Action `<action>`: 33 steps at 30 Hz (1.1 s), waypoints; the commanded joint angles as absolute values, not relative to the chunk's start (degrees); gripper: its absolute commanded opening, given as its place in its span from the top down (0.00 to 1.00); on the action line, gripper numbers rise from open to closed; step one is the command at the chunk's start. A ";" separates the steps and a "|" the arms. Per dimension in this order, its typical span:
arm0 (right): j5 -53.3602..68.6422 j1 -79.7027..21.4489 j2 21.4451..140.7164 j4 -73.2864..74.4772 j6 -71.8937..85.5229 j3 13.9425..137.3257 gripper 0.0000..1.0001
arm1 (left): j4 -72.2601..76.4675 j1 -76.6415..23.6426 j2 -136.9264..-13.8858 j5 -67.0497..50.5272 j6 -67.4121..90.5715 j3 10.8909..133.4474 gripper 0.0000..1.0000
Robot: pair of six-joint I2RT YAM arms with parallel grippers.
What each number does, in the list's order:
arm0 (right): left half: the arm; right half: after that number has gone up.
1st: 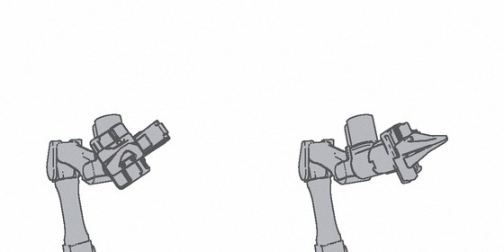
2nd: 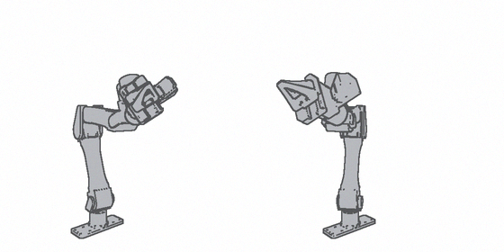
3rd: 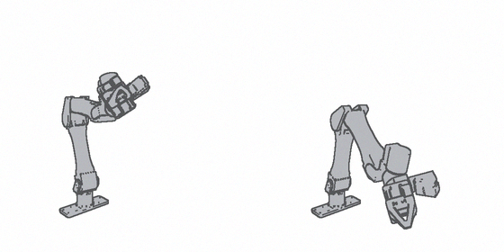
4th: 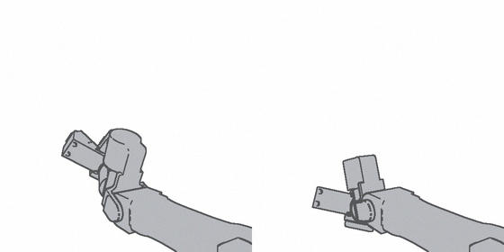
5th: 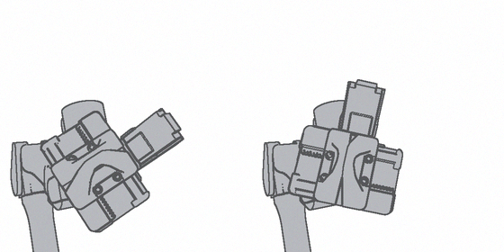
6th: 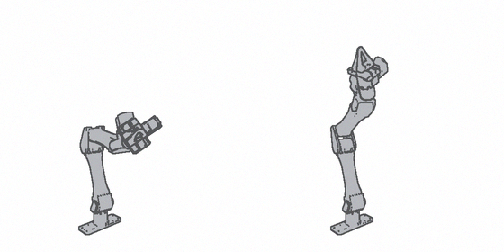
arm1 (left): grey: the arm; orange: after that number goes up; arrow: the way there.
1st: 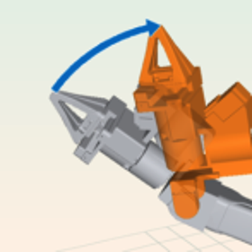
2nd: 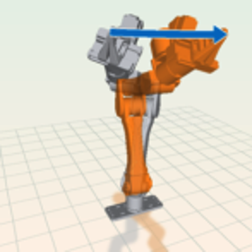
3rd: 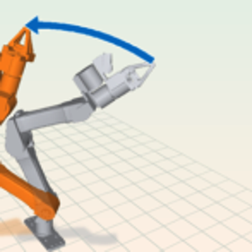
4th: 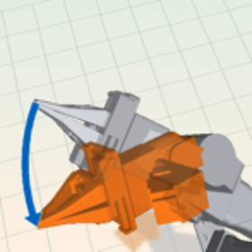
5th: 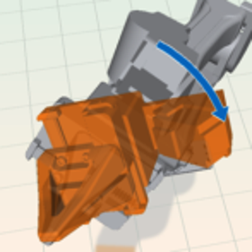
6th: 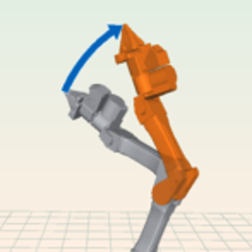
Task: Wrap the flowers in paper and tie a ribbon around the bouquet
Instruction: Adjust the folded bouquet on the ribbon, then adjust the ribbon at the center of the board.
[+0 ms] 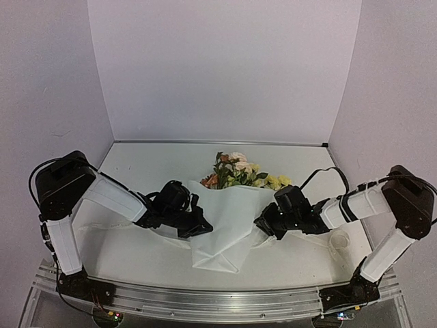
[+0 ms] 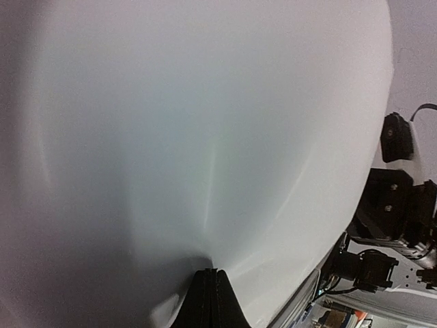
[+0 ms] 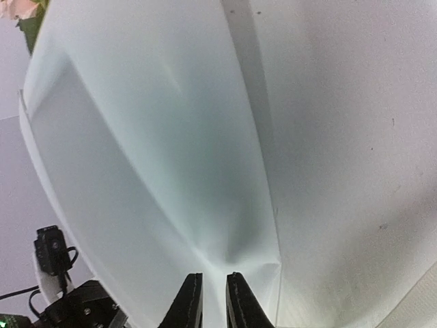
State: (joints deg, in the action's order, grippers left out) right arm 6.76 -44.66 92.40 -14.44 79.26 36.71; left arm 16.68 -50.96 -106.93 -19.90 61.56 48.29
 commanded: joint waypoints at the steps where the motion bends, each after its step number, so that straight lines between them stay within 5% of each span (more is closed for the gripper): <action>1: 3.25 -44.47 85.47 -3.81 76.34 39.26 0.85 | 16.62 -51.15 -107.34 -19.95 61.84 51.14 0.99; 13: -2.71 -44.45 74.87 11.93 76.80 31.13 0.56 | 16.61 -51.15 -106.19 -19.78 61.79 51.59 0.99; 24: 2.09 -38.92 83.48 -4.79 77.92 27.89 0.55 | 15.99 -51.16 -104.76 -19.74 61.27 51.26 0.96; 27: 3.07 -37.92 85.70 -7.46 77.64 28.40 0.61 | 15.38 -51.15 -103.35 -19.68 60.51 51.38 0.91; 33: 2.88 -36.81 88.05 -8.80 76.70 29.81 0.92 | 13.27 -51.11 -99.72 -19.51 58.57 52.47 0.83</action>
